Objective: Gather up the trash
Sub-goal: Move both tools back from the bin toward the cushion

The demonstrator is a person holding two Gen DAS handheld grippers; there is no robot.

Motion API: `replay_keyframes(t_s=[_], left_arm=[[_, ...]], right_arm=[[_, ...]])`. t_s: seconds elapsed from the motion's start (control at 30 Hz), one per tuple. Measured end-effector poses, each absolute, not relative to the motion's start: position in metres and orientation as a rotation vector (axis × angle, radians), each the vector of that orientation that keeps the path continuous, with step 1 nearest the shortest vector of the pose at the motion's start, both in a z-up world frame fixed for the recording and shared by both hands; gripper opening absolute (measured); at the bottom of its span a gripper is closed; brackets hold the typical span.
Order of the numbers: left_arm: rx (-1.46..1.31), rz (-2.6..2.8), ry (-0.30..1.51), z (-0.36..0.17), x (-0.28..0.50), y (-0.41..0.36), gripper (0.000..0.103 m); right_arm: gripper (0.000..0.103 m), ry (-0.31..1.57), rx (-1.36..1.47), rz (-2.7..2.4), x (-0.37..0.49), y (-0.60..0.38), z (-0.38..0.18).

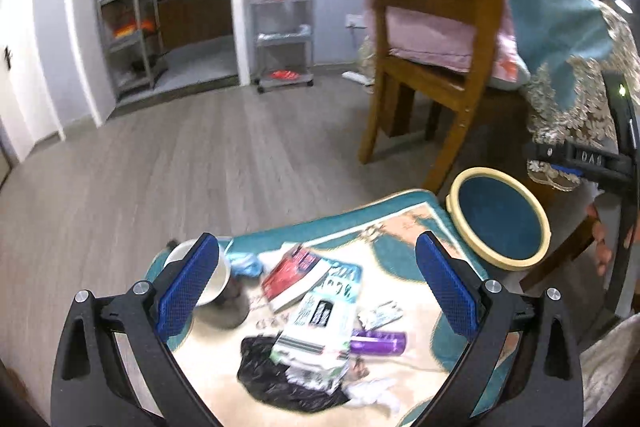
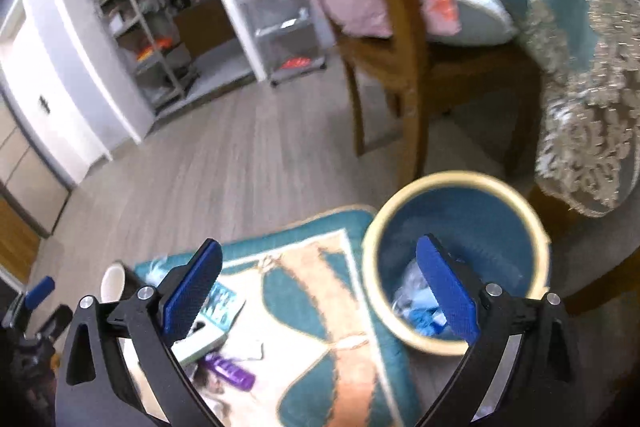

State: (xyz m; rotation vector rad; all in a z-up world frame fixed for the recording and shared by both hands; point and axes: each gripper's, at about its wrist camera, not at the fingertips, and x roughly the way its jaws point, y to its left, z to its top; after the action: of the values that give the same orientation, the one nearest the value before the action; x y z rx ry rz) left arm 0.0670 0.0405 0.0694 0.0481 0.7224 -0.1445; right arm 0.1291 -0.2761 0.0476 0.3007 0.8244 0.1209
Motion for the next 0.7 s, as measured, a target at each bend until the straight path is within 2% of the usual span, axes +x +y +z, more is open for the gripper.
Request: replay_keyframes(t_s=[0.33,0.7], left_arm=[[0.04,-0.112,0.733,0.059,0.058,0.083,0.097],[0.118,-0.192,0.837,0.02,0.064,0.073,0.097]], right_arm=[[0.097,0.92,0.161,0.227,0.13,-0.208,0.015],[0.097,1.013,-0.037,0.326,0.134,-0.154,-0.041]])
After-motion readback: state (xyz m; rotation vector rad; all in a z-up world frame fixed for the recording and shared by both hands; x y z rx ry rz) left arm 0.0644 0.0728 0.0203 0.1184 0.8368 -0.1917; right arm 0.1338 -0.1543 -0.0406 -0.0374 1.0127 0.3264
